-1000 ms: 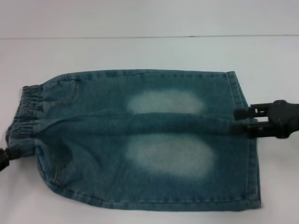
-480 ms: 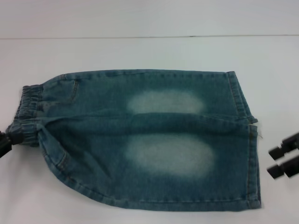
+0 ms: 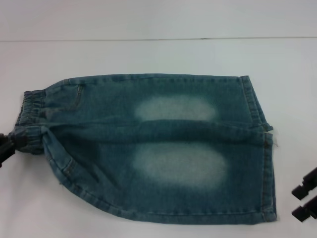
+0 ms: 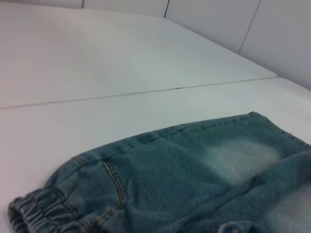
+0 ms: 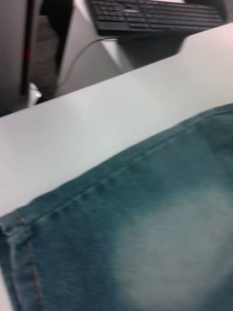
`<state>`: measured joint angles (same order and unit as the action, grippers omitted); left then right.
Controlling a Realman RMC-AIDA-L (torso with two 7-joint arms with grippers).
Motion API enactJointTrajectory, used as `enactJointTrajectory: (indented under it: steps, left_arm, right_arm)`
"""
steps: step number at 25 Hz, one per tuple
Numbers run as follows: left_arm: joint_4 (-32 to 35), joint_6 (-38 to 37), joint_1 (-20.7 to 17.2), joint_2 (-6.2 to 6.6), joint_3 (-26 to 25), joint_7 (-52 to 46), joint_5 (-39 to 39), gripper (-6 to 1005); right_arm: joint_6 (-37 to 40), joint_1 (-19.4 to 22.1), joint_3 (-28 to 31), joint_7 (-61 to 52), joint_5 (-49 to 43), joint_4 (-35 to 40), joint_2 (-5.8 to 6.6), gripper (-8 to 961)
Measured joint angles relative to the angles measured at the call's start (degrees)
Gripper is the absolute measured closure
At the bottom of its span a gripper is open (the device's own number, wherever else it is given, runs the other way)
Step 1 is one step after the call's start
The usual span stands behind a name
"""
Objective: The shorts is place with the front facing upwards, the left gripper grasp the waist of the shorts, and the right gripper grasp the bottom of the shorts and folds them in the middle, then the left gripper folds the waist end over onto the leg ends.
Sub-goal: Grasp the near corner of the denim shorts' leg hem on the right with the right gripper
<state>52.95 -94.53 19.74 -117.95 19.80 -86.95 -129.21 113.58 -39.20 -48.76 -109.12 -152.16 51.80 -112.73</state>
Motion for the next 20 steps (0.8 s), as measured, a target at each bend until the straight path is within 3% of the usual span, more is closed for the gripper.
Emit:
enactJointTrajectory:
  steps: [9,20]
  left_arm:
    - [0.23,-0.15,0.89,0.21,-0.02,-0.59,0.01,953]
    - [0.06,0.24,0.92,-0.05,-0.03,-0.46,0.02,947]
  right_arm:
    - [-1.65,-2.69,-2.55,0.03,-2.76,-7.37,-0.3,276]
    - [-5.25,-3.81,-4.66,-0.37,-2.89,-10.48,-0.68,277]
